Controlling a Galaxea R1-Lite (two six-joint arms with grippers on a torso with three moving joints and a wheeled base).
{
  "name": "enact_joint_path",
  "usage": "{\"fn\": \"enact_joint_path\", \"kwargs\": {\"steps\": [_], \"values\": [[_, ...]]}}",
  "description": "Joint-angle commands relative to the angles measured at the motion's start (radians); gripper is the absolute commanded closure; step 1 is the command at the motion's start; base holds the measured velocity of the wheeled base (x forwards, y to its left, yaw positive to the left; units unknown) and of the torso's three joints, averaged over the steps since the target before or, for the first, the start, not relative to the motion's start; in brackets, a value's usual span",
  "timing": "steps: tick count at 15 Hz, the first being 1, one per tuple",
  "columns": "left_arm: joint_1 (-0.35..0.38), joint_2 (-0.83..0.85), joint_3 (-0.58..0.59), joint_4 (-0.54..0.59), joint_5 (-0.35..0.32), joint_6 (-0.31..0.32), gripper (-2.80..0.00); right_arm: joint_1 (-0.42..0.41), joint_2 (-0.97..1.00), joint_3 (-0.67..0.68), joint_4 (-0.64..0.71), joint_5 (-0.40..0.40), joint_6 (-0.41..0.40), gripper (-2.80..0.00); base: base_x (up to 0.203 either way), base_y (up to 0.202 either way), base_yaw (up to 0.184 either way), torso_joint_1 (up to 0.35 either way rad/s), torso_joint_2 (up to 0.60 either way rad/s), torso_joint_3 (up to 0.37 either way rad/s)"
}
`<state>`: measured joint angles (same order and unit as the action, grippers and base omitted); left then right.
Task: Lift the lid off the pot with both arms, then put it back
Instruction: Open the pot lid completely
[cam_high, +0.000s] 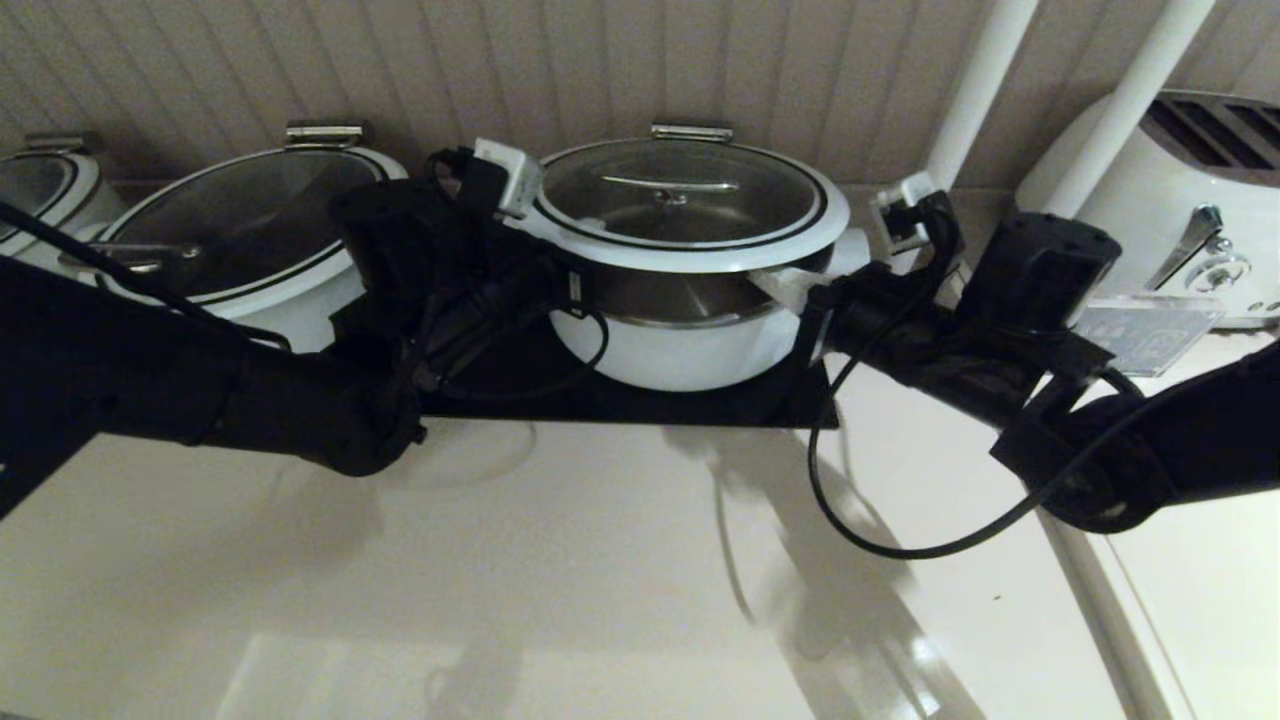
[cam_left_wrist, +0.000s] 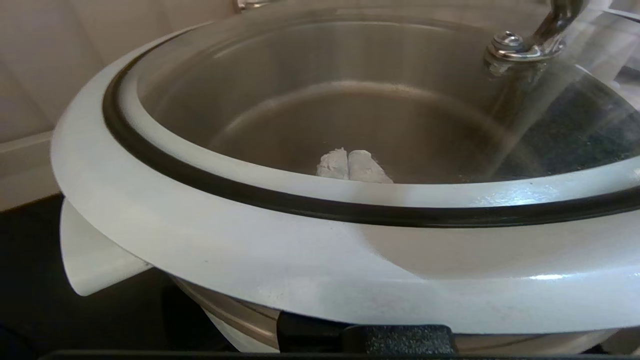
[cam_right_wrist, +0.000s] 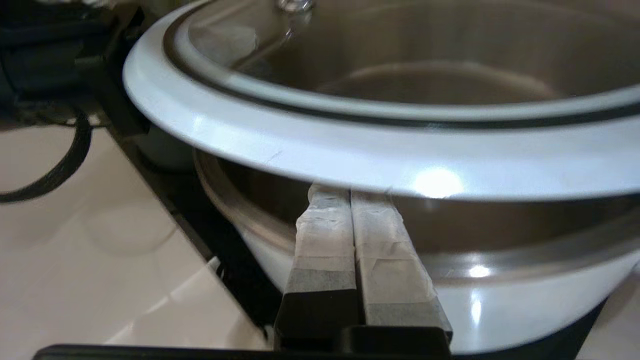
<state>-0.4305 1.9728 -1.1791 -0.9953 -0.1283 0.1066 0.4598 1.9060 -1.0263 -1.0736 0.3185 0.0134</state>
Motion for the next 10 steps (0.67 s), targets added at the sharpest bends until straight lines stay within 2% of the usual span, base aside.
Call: {"fn": "enact_joint_path", "kwargs": {"steps": [1,10], "values": [[-0.001,0.005,-0.004,-0.006,-0.001,0.001,0.0,0.0,0.021,-0.029,-0.004,0.002,0.0,0.0,0.0,0.0,0.0,0.0,0.0,0.0],[-0.001,0.006,-0.004,-0.006,-0.001,-0.001,0.0,-0.007,0.045,-0.081,-0.005,0.002,0.0,0.0,0.0,0.0,0.0,0.0,0.0,0.0]]}}
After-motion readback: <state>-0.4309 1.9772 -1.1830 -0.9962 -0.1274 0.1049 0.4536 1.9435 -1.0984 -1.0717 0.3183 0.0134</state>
